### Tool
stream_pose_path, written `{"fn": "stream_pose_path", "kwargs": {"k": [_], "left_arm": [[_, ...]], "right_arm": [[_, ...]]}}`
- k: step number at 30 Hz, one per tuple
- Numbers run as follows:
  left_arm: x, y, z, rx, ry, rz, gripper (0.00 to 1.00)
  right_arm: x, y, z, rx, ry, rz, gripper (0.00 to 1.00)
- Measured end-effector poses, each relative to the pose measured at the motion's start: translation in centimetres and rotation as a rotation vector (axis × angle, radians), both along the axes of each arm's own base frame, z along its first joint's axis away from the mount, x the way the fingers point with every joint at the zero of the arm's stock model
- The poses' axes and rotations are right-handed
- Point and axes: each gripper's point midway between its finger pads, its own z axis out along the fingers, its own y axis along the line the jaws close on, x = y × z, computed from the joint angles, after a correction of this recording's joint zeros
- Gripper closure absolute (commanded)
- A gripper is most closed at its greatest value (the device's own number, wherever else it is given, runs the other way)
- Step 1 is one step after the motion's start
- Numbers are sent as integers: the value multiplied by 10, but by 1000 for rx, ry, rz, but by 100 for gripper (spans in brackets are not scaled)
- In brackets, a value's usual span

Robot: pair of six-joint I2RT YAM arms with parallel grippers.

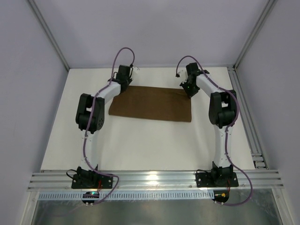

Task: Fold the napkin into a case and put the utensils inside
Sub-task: Fold and flatten the napkin at the center of the board.

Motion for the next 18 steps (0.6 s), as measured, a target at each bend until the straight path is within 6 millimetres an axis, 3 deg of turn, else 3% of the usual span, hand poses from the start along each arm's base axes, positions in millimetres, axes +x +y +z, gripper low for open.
{"fn": "stream_pose_path", "kwargs": {"k": [2, 3, 5, 6, 9, 15, 18], "left_arm": [[0, 0, -4, 6, 7, -2, 100], [1, 0, -6, 7, 9, -3, 92], [3, 1, -8, 15, 9, -1, 62], [5, 1, -9, 22, 8, 1, 36], [7, 4, -10, 21, 4, 29, 18], [-4, 10, 7, -52, 28, 89, 16], [-31, 24, 29, -145, 69, 111, 17]], "right_arm": [[2, -1, 0, -1, -9, -17, 73], [4, -1, 1, -1, -17, -29, 63], [9, -2, 2, -3, -37, -45, 52], [11, -2, 3, -3, -47, -57, 51], [19, -3, 7, 9, -78, -91, 48], [36, -3, 34, 140, -171, -242, 44], [16, -8, 64, 233, -229, -339, 42]]}}
